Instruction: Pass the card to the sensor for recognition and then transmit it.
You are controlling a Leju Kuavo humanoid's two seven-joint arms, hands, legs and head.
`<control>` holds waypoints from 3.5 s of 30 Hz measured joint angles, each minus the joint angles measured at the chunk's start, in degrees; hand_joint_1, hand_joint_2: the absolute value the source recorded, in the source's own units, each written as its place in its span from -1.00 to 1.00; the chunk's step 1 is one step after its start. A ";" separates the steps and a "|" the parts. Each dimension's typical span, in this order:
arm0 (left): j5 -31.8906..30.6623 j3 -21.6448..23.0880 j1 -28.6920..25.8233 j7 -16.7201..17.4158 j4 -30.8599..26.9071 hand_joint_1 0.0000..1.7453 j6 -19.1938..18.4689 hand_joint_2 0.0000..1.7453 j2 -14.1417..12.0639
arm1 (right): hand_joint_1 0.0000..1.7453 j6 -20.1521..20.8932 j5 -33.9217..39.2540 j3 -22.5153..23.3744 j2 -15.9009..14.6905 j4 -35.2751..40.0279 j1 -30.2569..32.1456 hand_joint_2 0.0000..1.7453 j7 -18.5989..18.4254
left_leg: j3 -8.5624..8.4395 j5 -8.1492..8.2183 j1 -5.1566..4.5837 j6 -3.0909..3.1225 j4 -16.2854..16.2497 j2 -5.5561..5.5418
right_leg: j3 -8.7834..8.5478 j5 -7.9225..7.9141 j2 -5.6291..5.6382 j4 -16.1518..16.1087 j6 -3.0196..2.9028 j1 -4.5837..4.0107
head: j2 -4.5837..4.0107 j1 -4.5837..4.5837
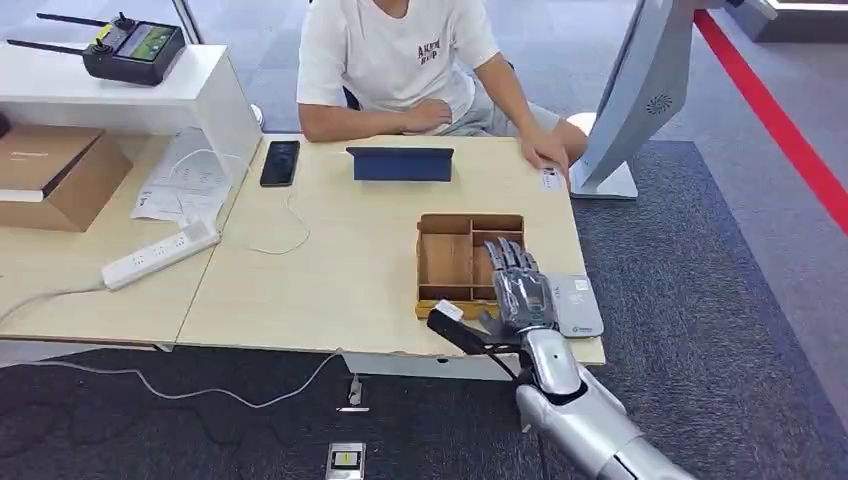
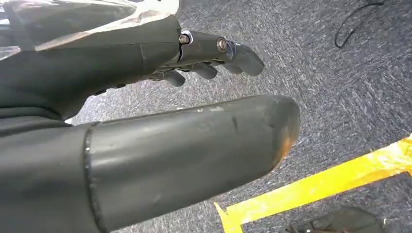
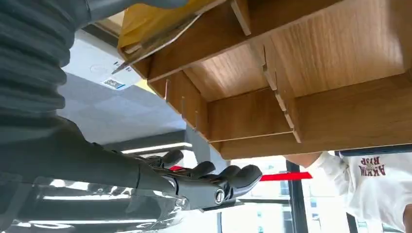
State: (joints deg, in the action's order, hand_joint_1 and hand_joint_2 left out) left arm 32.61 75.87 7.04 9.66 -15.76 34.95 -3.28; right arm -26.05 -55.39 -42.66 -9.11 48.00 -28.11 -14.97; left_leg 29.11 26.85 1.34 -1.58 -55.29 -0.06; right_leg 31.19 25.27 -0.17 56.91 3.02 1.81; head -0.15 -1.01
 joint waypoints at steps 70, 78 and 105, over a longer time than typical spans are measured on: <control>1.01 -0.33 -0.08 0.15 -0.02 -1.00 1.75 -1.00 0.09 | -1.00 -3.48 8.42 -0.13 -2.14 -3.50 0.86 1.00 3.26 | -0.02 0.00 0.00 0.00 0.00 0.01 | 0.00 0.00 0.00 0.00 0.00 0.00 | 0.00 0.00; 0.72 -0.33 -0.07 0.15 -0.02 -1.00 1.77 -1.00 0.07 | -1.00 -3.48 8.37 -0.13 -2.38 -3.04 1.52 1.00 3.08 | -0.02 0.00 0.00 0.00 0.00 0.01 | 0.00 0.00 0.00 0.00 0.00 0.00 | 0.00 0.00; 0.92 -0.33 -0.07 0.35 -0.07 -1.00 2.01 -1.00 0.07 | 0.90 -2.16 8.11 -0.07 -2.43 -1.51 1.61 1.00 3.35 | -0.01 0.00 0.00 0.00 0.00 0.01 | 0.00 0.00 0.00 0.00 0.00 0.00 | 0.00 0.00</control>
State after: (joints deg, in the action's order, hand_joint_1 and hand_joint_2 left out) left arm 33.53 75.54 6.97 10.01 -15.82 36.96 -3.21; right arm -28.22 -47.28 -42.73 -11.54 46.49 -26.50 -11.63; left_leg 29.09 26.85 1.34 -1.58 -55.29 -0.05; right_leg 31.19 25.26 -0.17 56.91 3.02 1.81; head -0.15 -1.01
